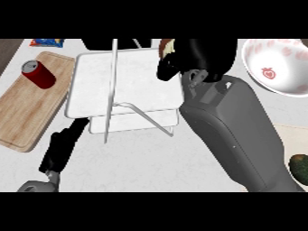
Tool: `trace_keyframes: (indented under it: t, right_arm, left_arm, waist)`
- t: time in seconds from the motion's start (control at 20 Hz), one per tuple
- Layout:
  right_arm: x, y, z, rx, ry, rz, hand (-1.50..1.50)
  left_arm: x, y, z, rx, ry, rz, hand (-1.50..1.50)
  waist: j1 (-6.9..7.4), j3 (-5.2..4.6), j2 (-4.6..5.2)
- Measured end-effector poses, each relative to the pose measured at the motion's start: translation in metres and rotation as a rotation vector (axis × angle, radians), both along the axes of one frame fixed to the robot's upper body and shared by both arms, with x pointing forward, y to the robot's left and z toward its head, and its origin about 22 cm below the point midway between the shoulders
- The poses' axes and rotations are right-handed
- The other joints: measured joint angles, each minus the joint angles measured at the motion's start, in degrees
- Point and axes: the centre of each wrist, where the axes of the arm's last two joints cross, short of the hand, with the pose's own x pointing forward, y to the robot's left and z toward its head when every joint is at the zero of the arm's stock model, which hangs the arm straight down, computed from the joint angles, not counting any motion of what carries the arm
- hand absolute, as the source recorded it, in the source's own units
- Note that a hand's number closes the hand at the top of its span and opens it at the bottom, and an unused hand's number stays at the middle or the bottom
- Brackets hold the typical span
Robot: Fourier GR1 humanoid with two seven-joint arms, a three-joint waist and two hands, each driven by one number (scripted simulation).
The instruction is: Pick the cupcake from the placemat and place it in the tiered shelf
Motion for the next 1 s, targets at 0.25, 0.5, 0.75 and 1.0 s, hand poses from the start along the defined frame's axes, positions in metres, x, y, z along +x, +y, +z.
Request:
trace_keyframes:
  t: [0.25,0.5,0.75,1.0]
  right_arm:
    - [0.037,0.014,-0.011,-0.007,0.085,0.001,1.5]
    - [0.062,0.017,-0.03,0.081,0.164,0.03,1.5]
    - [0.072,-0.008,-0.036,0.488,0.194,0.043,-1.5]
    - [0.075,-0.013,-0.045,0.781,0.123,0.076,-1.5]
  left_arm:
    - [0.004,0.008,0.004,-0.004,-0.002,-0.003,0.0]
    - [0.005,0.005,0.0,-0.003,-0.005,-0.018,0.0]
    - [0.012,-0.002,0.004,-0.004,-0.012,-0.052,0.0]
    - [0.013,-0.007,0.005,-0.004,-0.012,-0.06,0.0]
  waist:
    - [0.05,0.01,0.05]
    - [0.81,0.03,0.31]
    - [2.6,0.15,0.79]
    - [3.07,0.14,0.71]
